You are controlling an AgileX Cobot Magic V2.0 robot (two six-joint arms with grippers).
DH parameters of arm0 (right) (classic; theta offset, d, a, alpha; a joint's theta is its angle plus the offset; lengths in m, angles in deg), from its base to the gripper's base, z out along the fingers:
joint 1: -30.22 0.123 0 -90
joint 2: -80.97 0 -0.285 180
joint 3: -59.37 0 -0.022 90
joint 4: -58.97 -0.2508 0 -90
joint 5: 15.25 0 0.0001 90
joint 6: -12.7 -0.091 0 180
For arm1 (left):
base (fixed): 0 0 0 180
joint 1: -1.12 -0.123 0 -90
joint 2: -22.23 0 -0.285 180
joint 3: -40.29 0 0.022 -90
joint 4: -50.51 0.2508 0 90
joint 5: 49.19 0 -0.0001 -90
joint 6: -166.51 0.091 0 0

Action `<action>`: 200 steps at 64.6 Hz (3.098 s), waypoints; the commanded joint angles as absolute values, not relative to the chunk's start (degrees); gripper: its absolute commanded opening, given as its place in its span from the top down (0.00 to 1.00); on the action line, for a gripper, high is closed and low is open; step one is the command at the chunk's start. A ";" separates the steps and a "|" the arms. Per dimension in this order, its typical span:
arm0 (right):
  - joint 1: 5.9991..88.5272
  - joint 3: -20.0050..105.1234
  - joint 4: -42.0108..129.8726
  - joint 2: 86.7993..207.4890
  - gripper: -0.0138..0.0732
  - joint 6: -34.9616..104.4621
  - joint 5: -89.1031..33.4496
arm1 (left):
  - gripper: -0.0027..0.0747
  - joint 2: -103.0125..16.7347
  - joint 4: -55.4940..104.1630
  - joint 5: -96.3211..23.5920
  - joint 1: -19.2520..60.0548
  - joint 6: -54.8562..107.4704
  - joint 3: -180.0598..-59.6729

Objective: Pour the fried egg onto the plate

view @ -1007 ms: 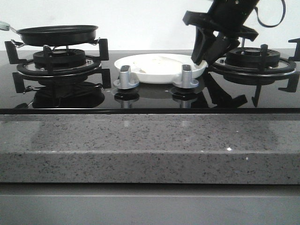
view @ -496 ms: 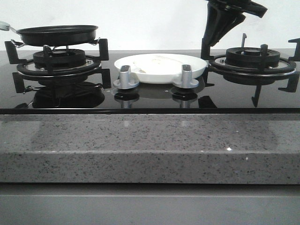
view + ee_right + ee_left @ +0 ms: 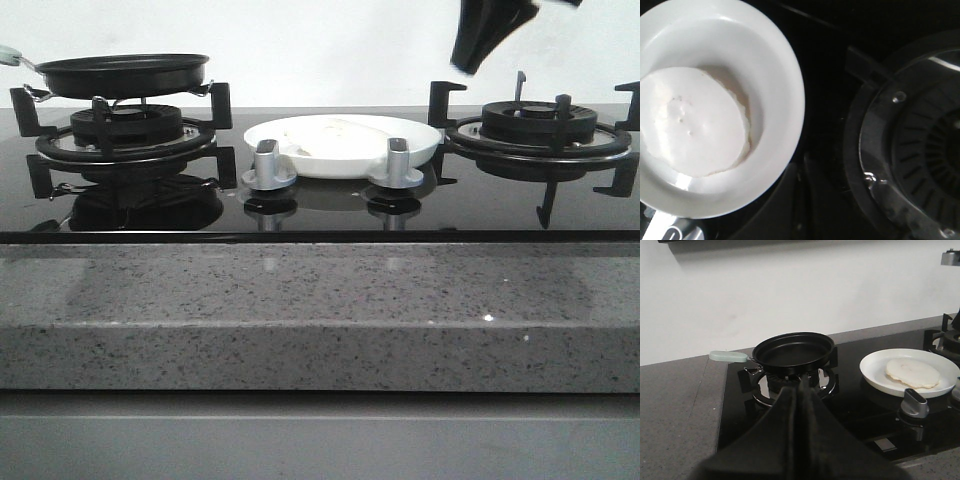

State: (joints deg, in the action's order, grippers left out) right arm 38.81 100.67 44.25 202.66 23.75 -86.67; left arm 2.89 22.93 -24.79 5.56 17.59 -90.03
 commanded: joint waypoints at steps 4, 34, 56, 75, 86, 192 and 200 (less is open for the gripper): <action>38.48 102.33 47.99 194.73 0.92 20.17 -91.69 | 0.99 2.36 21.87 -29.20 5.88 17.39 -91.40; 38.48 78.33 50.80 171.43 0.92 18.00 -79.67 | 0.99 2.36 21.87 -29.20 5.88 17.39 -91.40; 38.48 44.42 50.80 148.15 0.92 18.05 -57.11 | 0.99 2.36 21.87 -29.20 5.88 17.39 -91.40; 38.48 22.38 50.80 130.22 0.92 19.77 -42.28 | 0.99 2.36 21.87 -29.20 5.88 17.39 -91.40; 38.48 11.29 50.80 118.10 0.92 19.77 -35.90 | 0.99 2.36 21.87 -29.20 5.88 17.39 -91.40; 38.48 2.98 50.75 104.67 0.92 19.77 -33.37 | 0.99 3.65 45.17 -37.27 5.88 -9.23 -87.54; 38.48 2.98 50.75 104.67 0.92 19.77 -33.37 | 0.99 3.95 44.63 -38.46 5.88 -9.23 -84.25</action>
